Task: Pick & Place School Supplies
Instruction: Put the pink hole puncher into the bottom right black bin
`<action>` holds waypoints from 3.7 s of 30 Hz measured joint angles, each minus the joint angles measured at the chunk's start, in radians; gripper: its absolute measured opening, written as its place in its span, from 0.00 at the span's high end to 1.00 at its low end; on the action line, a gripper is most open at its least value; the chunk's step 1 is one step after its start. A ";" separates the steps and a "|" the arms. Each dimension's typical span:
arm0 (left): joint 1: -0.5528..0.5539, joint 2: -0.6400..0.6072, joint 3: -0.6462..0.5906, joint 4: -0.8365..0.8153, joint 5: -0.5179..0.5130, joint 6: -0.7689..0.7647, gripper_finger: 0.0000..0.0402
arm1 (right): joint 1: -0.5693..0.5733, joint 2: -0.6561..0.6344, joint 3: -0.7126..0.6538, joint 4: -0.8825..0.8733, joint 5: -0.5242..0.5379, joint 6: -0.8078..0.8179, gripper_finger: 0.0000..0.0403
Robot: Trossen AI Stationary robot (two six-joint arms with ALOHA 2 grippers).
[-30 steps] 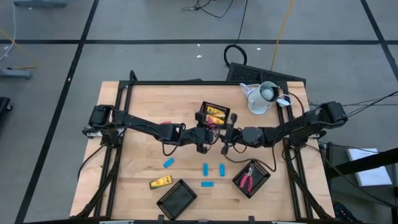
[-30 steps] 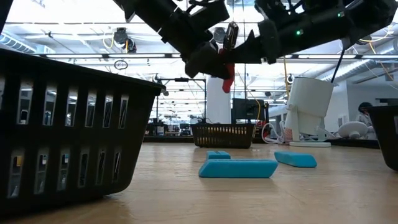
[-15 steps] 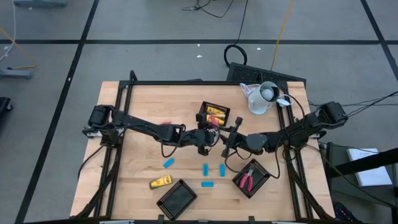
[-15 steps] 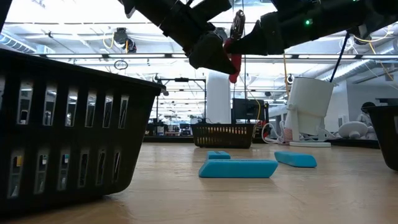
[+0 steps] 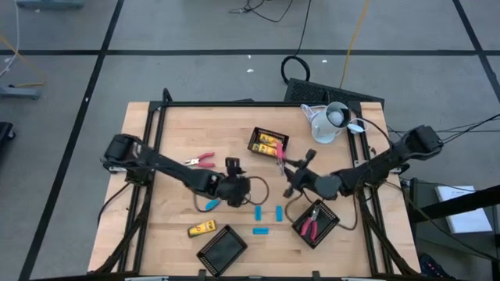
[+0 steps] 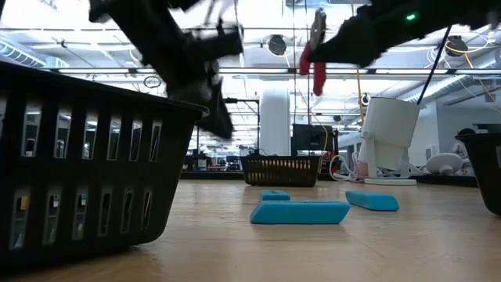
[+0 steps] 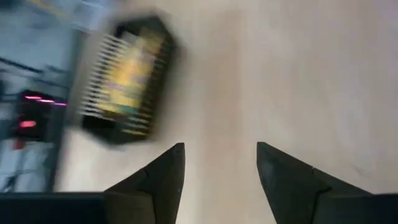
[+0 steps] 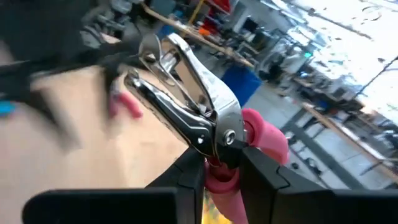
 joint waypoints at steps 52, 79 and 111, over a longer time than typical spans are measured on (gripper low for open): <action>-0.041 -0.427 -0.478 0.282 -0.099 -0.193 0.62 | 0.621 -0.041 0.089 -0.652 -0.335 1.338 0.86; -0.047 -0.427 -0.478 0.282 -0.090 -0.202 0.62 | 0.641 -0.003 -0.008 -0.675 -0.326 1.579 0.86; -0.047 -0.427 -0.477 0.281 -0.065 -0.200 0.62 | 0.642 -0.025 0.005 -0.731 -0.325 1.593 0.82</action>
